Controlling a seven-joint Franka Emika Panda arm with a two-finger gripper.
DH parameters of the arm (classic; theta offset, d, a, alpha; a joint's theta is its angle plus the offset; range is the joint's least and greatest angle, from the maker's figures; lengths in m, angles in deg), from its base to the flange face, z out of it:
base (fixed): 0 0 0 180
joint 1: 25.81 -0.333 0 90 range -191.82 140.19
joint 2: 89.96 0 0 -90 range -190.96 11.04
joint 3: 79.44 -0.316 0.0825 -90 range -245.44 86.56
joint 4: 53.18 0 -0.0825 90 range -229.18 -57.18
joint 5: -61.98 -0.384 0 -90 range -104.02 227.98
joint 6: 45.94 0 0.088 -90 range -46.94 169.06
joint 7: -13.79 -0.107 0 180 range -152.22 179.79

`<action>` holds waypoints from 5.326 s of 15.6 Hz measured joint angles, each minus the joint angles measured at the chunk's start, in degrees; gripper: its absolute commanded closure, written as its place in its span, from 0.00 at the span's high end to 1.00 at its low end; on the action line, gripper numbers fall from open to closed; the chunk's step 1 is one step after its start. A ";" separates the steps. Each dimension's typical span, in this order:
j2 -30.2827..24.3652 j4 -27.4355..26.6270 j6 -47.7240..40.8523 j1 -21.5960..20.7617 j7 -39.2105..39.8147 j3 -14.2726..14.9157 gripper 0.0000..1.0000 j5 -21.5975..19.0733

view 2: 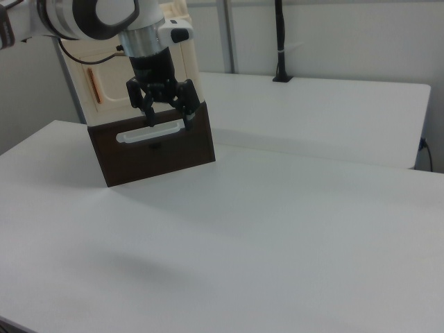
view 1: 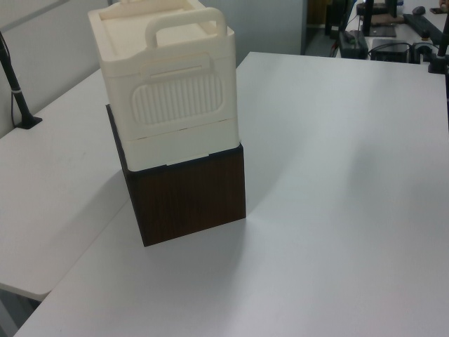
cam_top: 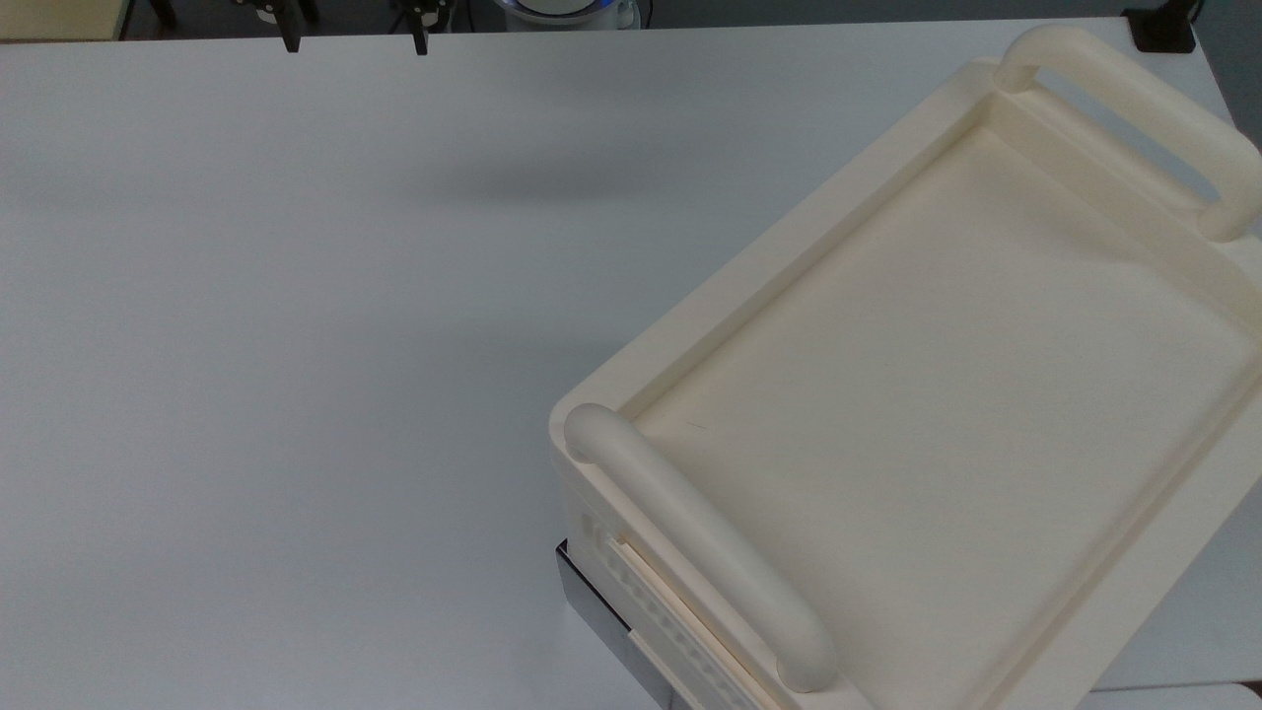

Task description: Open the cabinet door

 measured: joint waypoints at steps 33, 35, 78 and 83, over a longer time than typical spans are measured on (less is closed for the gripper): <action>0.04 -0.19 0.27 -0.09 2.02 -6.84 1.00 -0.22; 0.01 0.03 0.46 -0.11 2.08 -9.57 1.00 -0.84; 8.86 1.95 37.34 -0.76 2.19 -28.08 0.13 -9.70; 9.31 1.94 38.22 -0.82 2.38 -28.17 0.00 -9.17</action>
